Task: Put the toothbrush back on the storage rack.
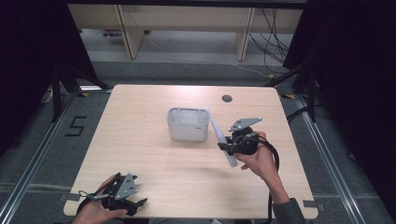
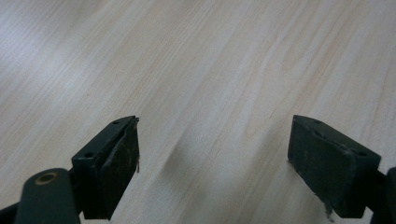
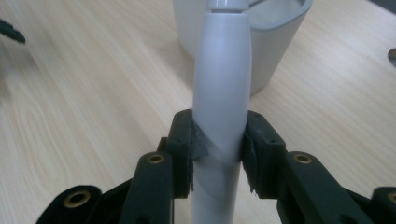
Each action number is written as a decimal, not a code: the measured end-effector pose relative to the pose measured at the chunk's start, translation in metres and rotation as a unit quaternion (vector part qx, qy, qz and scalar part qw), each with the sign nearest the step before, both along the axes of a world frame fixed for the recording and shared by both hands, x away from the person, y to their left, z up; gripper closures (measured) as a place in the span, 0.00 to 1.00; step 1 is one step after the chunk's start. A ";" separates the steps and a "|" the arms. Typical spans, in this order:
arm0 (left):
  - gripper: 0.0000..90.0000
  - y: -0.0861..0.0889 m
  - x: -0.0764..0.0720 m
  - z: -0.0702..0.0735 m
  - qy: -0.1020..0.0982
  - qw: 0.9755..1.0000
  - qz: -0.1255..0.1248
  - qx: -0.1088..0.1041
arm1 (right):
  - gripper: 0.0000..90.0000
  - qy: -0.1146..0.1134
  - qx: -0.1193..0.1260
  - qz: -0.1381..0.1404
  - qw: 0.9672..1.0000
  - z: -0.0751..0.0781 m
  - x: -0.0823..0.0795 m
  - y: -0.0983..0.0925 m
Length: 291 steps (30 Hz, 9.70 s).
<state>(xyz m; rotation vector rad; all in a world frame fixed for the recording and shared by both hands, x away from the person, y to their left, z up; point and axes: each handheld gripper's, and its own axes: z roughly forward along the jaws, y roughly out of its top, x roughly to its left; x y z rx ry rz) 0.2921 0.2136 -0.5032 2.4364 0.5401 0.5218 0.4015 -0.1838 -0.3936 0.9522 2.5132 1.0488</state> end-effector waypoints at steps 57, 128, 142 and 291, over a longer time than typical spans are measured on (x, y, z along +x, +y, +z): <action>0.18 0.000 0.000 0.003 0.018 1.000 -0.009 0.005 | 0.74 -0.095 0.154 -0.060 0.982 0.052 0.081 0.045; 0.18 -0.001 -0.001 0.000 0.002 1.000 -0.003 -0.006 | 0.74 -0.063 0.113 -0.112 0.985 -0.015 0.112 0.058; 0.18 0.000 -0.001 0.000 0.001 1.000 -0.004 -0.005 | 0.74 -0.062 0.092 -0.108 0.988 -0.022 0.113 0.061; 0.18 0.000 -0.001 0.001 -0.001 1.000 -0.001 -0.004 | 0.27 -0.042 0.128 -0.076 0.988 -0.061 -0.036 -0.026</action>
